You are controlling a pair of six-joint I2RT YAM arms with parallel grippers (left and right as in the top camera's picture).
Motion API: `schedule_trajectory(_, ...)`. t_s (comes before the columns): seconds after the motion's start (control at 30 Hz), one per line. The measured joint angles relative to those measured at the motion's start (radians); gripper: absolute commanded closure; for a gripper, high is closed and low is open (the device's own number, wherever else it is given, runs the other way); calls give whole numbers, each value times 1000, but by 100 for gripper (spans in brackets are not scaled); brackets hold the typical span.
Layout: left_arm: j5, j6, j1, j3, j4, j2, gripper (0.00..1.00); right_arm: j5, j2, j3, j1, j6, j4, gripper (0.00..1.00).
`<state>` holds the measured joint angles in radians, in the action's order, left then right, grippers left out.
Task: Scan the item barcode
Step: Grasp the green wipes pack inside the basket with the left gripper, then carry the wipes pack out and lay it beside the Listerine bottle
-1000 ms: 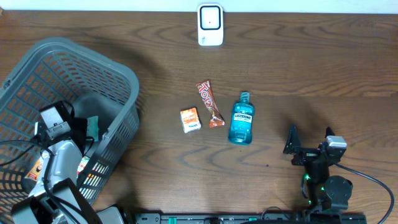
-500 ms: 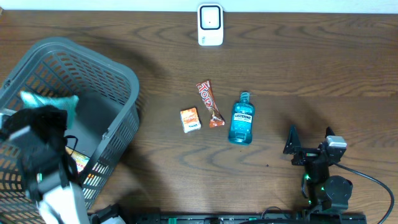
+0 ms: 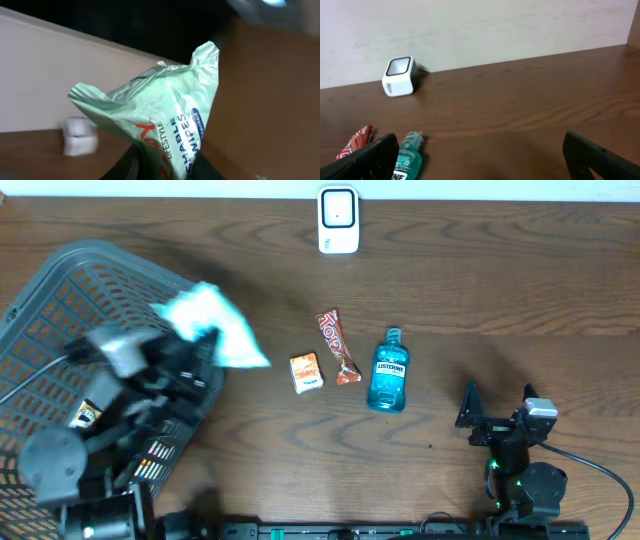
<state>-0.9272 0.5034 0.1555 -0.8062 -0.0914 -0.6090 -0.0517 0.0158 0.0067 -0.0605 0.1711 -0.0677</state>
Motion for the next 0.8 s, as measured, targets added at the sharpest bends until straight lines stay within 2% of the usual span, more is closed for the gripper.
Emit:
schedule_trajectory(0.2,-1,-129,-343,0,8,-151,78,0,0,0,0,0,0,1)
schedule_trajectory(0.33,151,-167,-556,0,8,-337,79,0,0,0,0,0,0,1)
schedule_trajectory(0.47,412,-163,-723,0,6,-572,80,0,0,0,0,0,0,1)
schedule_trajectory(0.6,607,-137,-824,4,-75,-792,80,0,0,0,0,0,0,1)
schedule_trajectory(0.8,707,-132,-867,12,-333,-1032,79,0,0,0,0,0,-1,1)
